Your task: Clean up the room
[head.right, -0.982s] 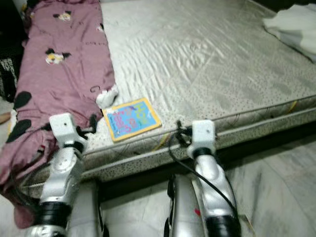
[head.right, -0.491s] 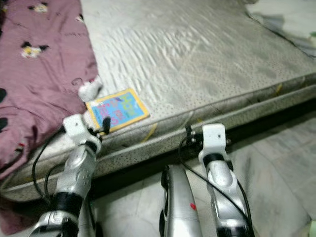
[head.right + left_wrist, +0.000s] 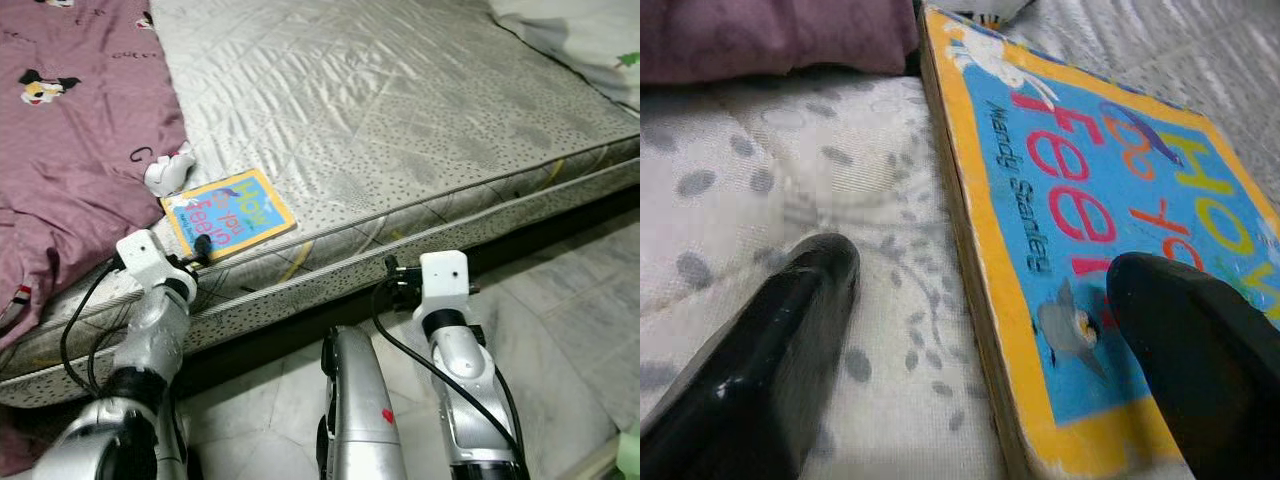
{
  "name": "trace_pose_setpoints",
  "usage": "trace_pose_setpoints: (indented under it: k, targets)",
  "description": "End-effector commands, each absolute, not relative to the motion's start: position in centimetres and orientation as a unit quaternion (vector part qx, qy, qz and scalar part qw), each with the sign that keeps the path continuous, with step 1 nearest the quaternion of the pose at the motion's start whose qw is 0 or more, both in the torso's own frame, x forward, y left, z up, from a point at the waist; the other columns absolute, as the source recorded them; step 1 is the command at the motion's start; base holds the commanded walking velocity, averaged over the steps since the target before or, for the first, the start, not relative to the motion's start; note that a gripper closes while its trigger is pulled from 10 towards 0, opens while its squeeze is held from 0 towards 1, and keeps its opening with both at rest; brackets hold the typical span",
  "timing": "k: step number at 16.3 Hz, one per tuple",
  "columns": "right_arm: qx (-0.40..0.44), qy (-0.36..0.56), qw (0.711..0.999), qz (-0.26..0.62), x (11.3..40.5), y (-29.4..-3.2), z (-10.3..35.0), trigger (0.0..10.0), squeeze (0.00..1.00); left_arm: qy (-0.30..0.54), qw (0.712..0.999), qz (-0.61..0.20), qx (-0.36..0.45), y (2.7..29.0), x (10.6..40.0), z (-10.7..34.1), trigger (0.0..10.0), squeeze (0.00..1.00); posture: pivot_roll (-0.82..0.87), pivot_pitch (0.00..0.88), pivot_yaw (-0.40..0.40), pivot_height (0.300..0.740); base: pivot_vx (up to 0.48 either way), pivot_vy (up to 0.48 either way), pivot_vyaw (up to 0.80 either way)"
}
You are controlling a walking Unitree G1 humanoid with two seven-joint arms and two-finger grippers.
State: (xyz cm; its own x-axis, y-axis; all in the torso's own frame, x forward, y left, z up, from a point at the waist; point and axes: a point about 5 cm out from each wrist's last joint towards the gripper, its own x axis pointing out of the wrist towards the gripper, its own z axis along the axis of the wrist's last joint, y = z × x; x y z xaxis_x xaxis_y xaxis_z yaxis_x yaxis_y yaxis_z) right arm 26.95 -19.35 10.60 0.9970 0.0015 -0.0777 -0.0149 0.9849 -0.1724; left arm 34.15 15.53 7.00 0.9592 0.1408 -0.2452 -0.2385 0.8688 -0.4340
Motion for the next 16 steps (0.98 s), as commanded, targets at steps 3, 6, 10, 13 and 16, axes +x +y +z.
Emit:
trace_pose_setpoints:
  k: [3, 6, 10, 13, 16]
  targets:
    - [-0.101, 0.042, 0.994, 0.005, 26.7, -20.1, 11.0, 10.0, 0.00, 0.155, 0.938, 0.083, -0.297, 14.7, 34.6, 5.8, 10.0, 0.00, -0.21, 0.125, -0.074, 0.460, 0.000, 0.000, 0.00]
    - [-0.106, 0.040, 0.994, 0.005, 26.9, -20.2, 11.4, 10.0, 0.00, 0.195, 0.929, 0.033, -0.314, 12.7, 35.0, 5.7, 10.0, 0.00, -0.22, 0.118, -0.079, 0.460, 0.000, 0.000, 0.00]
    - [-0.108, 0.035, 0.993, 0.010, 27.1, -19.8, 11.6, 10.0, 0.00, 0.213, 0.914, -0.027, -0.343, 10.9, 35.2, 5.9, 10.0, 0.00, -0.22, 0.113, -0.077, 0.460, 0.000, 0.000, 0.00]
    - [-0.108, 0.033, 0.994, 0.010, 27.3, -19.6, 11.6, 10.0, 0.00, 0.236, 0.878, -0.081, -0.408, 9.3, 34.7, 5.5, 10.0, 0.00, -0.22, 0.104, -0.071, 0.460, 0.000, 0.000, 0.00]
    - [-0.110, 0.032, 0.993, 0.009, 27.5, -19.5, 11.6, 10.0, 0.00, 0.231, 0.839, -0.104, -0.481, 9.1, 33.8, 4.6, 0.0, 0.00, -0.21, 0.088, -0.064, 0.460, 0.000, 0.000, 0.00]
